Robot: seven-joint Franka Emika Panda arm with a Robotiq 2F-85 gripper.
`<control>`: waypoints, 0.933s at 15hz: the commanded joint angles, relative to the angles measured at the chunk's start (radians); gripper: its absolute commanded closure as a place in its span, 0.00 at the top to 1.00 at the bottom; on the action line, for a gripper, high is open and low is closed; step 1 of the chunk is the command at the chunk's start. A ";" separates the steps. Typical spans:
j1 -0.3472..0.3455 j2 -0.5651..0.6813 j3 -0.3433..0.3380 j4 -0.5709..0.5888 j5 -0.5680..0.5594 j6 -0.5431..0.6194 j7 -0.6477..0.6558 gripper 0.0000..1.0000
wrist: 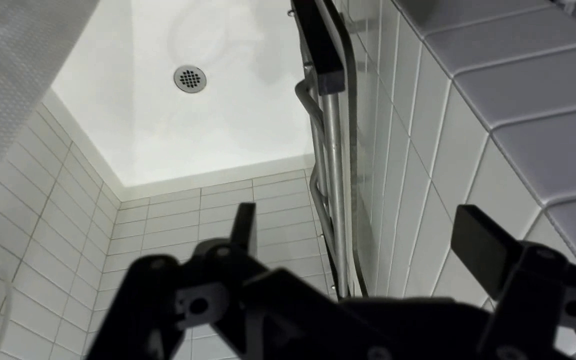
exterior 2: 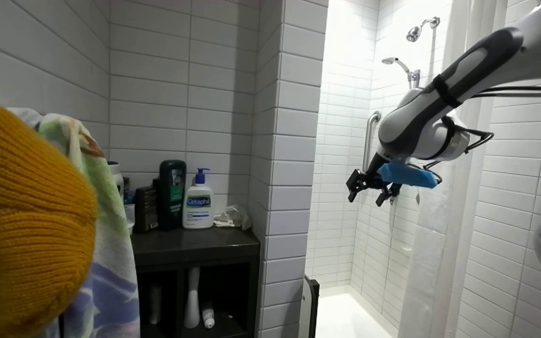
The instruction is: Move the shower curtain to the right
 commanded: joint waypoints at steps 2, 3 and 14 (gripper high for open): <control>0.063 -0.194 -0.127 0.004 -0.149 -0.250 -0.027 1.00; 0.076 -0.228 -0.141 -0.006 -0.164 -0.271 -0.036 1.00; 0.135 -0.318 -0.154 0.004 -0.183 -0.305 -0.008 1.00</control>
